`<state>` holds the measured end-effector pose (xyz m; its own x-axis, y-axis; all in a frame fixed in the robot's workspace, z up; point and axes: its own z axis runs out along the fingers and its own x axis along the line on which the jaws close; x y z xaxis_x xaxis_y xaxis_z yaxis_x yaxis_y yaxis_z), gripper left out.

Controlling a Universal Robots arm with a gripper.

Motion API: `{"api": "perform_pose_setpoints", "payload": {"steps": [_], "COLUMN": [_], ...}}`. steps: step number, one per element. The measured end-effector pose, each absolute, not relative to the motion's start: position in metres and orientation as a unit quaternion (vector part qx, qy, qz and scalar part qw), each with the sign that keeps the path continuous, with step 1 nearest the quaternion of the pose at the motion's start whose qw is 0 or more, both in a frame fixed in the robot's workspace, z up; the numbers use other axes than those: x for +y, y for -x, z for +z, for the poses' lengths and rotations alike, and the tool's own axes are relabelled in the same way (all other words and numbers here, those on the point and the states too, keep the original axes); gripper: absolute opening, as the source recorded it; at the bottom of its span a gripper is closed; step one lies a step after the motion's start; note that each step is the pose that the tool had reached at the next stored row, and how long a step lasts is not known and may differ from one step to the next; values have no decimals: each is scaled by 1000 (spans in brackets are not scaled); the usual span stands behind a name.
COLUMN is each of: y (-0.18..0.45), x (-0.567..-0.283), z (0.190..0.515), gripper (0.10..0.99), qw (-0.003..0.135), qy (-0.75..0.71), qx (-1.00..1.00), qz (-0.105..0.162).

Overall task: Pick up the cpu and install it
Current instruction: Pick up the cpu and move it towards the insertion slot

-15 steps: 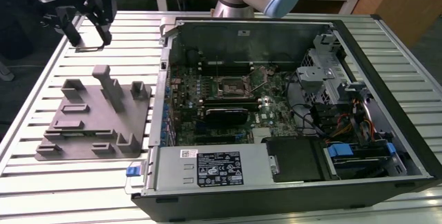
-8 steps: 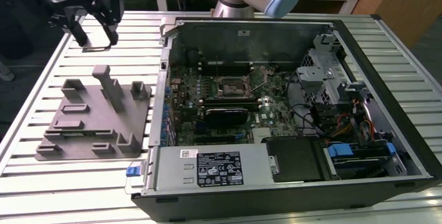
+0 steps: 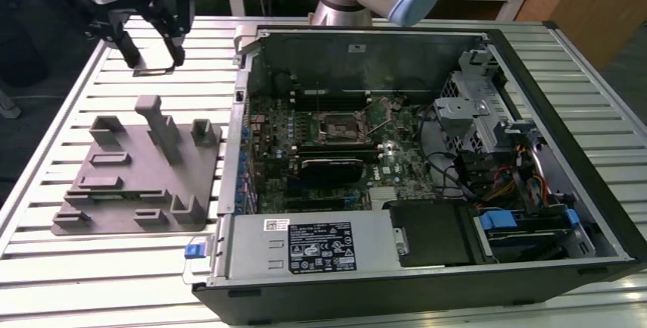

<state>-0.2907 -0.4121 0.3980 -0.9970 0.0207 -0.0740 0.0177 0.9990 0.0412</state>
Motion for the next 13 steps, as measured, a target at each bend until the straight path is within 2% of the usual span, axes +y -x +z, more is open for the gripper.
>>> {"api": "perform_pose_setpoints", "payload": {"steps": [13], "y": [264], "x": [-412], "z": [398], "gripper": [541], "qw": [37], "qy": [-10], "qx": [999], "qz": [20]}}
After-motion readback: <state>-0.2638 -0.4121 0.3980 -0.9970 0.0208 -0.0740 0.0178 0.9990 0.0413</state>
